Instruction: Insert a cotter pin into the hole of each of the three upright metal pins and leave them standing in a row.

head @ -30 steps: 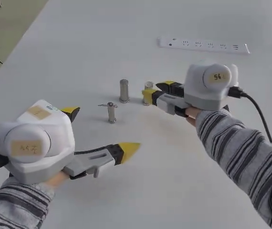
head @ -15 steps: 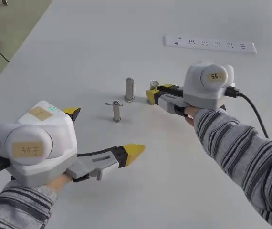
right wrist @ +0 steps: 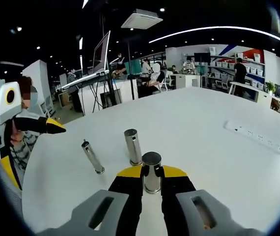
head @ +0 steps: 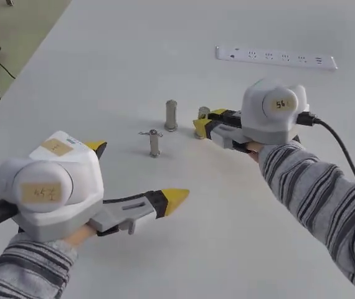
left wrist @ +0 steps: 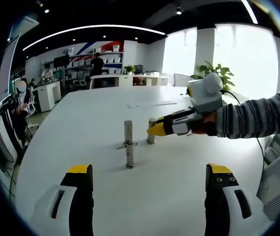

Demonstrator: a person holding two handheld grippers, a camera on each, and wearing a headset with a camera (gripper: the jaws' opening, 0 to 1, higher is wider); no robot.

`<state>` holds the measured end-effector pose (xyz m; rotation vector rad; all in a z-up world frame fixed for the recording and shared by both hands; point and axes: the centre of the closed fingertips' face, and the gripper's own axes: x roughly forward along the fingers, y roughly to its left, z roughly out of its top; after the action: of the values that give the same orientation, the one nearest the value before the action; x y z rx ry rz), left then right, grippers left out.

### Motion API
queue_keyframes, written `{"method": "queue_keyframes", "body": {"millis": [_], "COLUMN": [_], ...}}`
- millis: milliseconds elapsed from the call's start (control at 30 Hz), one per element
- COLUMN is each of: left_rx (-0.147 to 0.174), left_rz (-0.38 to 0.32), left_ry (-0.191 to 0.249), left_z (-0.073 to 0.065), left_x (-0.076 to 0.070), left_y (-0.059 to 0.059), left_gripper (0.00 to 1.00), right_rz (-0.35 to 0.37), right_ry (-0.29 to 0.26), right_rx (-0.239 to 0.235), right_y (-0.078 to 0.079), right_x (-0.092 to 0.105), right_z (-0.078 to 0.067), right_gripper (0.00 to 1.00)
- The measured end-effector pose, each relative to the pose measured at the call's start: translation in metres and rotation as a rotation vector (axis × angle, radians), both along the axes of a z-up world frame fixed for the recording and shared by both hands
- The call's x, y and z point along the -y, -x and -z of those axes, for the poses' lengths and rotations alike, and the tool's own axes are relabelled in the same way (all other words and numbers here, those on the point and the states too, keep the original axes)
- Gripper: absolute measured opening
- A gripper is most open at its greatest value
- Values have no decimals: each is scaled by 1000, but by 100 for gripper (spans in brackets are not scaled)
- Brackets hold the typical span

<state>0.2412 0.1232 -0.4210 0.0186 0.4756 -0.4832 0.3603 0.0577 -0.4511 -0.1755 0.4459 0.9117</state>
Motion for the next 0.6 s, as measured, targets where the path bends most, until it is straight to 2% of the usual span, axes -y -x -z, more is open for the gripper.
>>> {"method": "queue_keyframes", "body": {"millis": [300,600], "left_rx": [6,4], "left_rz": [3,4], "left_ry": [-3,-7], "left_z": [-4,-6], "left_x": [0,1], "left_y": [5,12], "left_gripper": [94,94], "right_rz": [-92,-134], "right_ry": [14,42], "right_rx": [26,24], "right_y": [28,54], "right_x": [-2,6], "right_z": [-10,-5], "right_gripper": [8,8]}}
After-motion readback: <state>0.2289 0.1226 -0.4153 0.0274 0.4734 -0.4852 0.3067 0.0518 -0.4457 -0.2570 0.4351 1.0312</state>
